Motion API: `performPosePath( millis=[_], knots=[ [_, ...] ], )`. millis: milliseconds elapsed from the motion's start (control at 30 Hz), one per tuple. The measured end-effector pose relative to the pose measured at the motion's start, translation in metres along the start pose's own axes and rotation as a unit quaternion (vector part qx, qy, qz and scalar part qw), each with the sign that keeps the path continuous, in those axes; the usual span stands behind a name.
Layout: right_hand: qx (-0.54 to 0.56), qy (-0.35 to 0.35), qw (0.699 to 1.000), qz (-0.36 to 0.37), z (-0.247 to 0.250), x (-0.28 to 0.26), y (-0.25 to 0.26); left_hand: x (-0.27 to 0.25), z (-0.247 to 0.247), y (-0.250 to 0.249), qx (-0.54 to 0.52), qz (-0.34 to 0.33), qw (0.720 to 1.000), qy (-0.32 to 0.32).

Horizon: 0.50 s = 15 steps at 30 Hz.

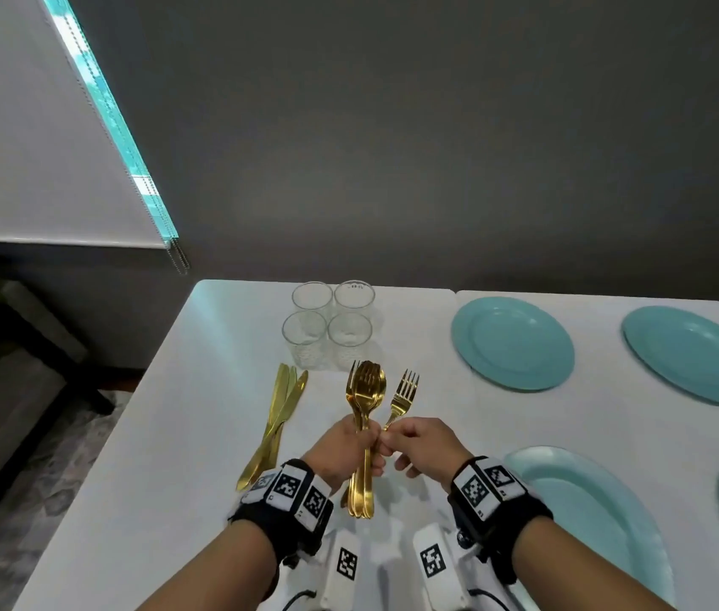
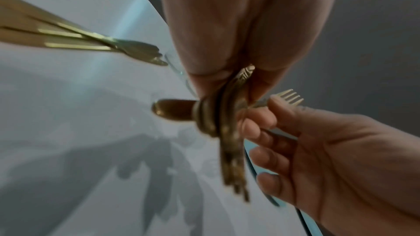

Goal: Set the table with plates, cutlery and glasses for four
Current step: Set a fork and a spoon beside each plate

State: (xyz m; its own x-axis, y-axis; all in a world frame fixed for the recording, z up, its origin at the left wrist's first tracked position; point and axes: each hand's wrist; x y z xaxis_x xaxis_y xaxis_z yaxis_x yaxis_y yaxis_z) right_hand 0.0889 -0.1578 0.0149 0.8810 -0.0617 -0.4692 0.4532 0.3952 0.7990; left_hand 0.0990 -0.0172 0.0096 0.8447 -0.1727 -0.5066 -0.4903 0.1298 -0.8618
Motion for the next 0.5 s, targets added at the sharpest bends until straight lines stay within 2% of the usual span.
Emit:
performPosePath(
  millis=[200, 367, 500],
  knots=[
    [0.035, -0.051, 0.997, -0.038, 0.008, -0.016, -0.028, -0.012, -0.026, 0.014, 0.025, 0.013, 0.998, 0.060],
    [0.039, -0.104, 0.989, -0.094, 0.027, -0.024, -0.049, -0.010, -0.027, 0.020, 0.016, 0.056, 0.998, 0.007],
    [-0.093, -0.109, 0.982, -0.125, 0.041, -0.034, -0.069, -0.007, -0.021, 0.022, -0.008, 0.073, 0.997, -0.031]
  ],
)
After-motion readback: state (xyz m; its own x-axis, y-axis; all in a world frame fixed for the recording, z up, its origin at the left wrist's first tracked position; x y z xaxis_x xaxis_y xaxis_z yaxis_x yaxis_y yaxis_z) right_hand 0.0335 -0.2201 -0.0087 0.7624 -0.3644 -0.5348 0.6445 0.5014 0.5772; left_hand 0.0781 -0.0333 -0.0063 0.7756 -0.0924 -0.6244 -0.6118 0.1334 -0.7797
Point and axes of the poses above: each hand's wrist, its own x-axis towards the middle knuckle, its own z-axis out of the back of the hand, y = z × x, and after that the axes turned 9 degrees about -y, right-handed
